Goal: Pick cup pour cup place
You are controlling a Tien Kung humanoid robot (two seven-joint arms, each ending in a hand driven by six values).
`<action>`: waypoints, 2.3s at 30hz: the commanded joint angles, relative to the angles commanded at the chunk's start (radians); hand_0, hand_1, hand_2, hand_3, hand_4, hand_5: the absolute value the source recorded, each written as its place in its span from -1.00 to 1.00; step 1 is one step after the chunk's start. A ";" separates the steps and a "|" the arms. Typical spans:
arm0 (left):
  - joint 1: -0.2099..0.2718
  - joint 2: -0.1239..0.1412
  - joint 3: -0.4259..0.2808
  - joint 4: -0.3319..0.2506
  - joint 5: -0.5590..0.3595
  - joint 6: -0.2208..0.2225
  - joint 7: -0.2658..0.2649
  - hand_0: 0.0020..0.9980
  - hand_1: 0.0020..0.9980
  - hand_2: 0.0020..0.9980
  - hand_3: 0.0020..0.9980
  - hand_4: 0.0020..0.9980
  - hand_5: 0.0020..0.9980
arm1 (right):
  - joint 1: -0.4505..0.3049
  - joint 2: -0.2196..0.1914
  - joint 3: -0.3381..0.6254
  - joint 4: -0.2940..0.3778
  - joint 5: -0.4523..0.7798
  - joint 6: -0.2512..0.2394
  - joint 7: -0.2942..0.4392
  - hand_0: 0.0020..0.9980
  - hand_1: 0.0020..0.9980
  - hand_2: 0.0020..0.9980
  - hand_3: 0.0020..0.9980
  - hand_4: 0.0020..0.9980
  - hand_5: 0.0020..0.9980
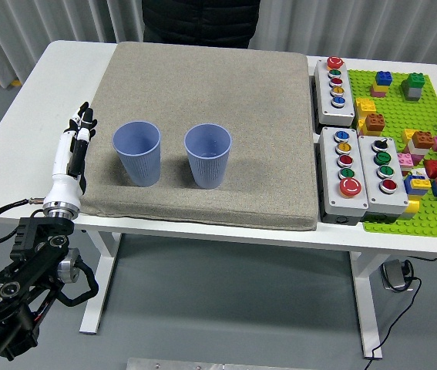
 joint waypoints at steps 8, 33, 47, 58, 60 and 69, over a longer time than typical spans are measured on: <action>-0.002 -0.001 -0.004 0.007 -0.016 -0.001 -0.003 0.88 0.88 1.00 0.92 0.50 1.00 | 0.002 0.000 0.000 0.000 0.001 -0.001 0.001 0.40 0.28 0.19 0.19 -1.00 -0.45; 0.002 -0.002 -0.013 0.007 -0.009 0.002 -0.005 0.88 0.87 1.00 0.90 0.50 1.00 | -0.005 0.003 0.003 0.001 0.001 -0.006 0.000 0.40 0.28 0.19 0.19 -1.00 -0.47; 0.011 -0.002 -0.006 0.004 -0.002 0.001 -0.003 0.88 0.88 1.00 0.89 0.49 1.00 | -0.018 0.007 0.005 0.003 -0.003 -0.007 -0.001 0.40 0.28 0.19 0.19 -1.00 -0.48; 0.004 -0.001 -0.011 0.002 -0.001 0.004 0.000 0.88 0.88 1.00 0.89 0.49 1.00 | -0.012 0.005 0.000 0.001 0.010 -0.009 0.002 0.40 0.28 0.19 0.19 -1.00 -0.48; 0.004 -0.002 -0.010 0.003 0.000 0.004 0.002 0.88 0.87 1.00 0.89 0.49 1.00 | -0.011 0.004 -0.001 0.001 0.011 -0.008 0.002 0.40 0.28 0.19 0.19 -1.00 -0.48; -0.001 -0.001 -0.020 -0.003 0.005 0.006 0.006 0.88 0.87 1.00 0.89 0.49 1.00 | -0.005 0.004 0.002 0.000 0.010 -0.009 0.006 0.40 0.28 0.19 0.19 -1.00 -0.48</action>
